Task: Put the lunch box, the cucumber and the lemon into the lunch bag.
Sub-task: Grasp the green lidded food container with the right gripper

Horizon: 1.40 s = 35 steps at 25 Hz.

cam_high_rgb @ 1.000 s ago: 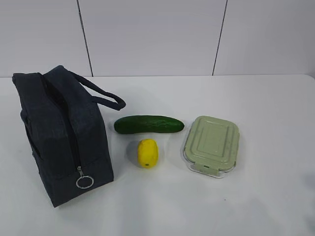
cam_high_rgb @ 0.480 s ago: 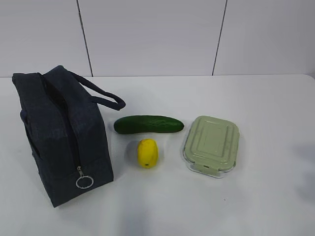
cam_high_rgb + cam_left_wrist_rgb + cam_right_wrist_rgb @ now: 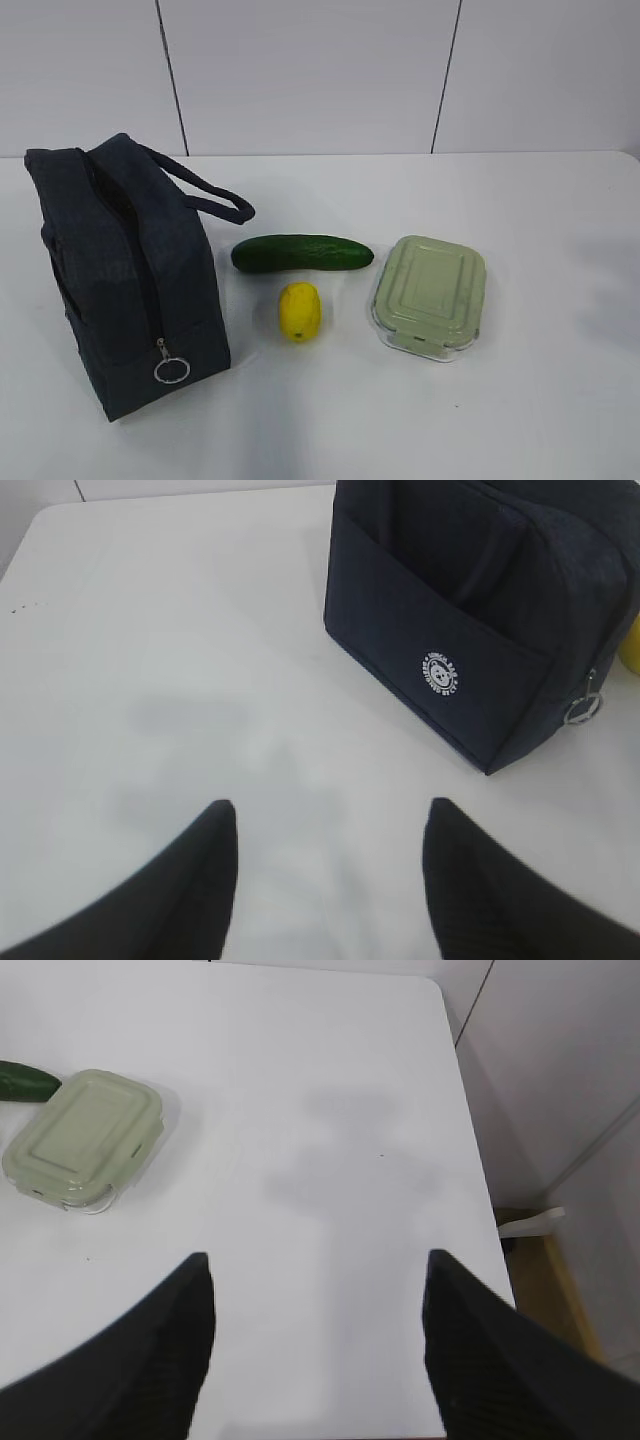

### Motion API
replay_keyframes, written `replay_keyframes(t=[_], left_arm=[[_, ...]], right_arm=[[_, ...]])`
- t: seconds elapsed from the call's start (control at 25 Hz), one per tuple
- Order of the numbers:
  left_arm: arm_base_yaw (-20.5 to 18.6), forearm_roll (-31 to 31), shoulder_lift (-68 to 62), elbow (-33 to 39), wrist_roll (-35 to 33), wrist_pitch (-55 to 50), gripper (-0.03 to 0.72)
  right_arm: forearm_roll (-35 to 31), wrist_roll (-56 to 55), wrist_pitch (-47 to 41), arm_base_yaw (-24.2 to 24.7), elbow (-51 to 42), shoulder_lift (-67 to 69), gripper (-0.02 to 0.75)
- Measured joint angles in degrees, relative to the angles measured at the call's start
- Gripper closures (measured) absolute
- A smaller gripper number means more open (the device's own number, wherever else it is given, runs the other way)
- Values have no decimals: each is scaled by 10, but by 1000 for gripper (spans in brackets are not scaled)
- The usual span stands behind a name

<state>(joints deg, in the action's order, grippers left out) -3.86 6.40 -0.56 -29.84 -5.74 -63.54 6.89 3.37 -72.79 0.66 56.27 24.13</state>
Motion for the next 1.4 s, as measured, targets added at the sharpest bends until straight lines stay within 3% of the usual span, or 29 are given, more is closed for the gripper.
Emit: replay_keyframes(t=[1.4], left_arm=[[0, 0, 0, 0, 0, 0, 256]], right_arm=[[-33, -8, -1, 0, 11, 69, 241]])
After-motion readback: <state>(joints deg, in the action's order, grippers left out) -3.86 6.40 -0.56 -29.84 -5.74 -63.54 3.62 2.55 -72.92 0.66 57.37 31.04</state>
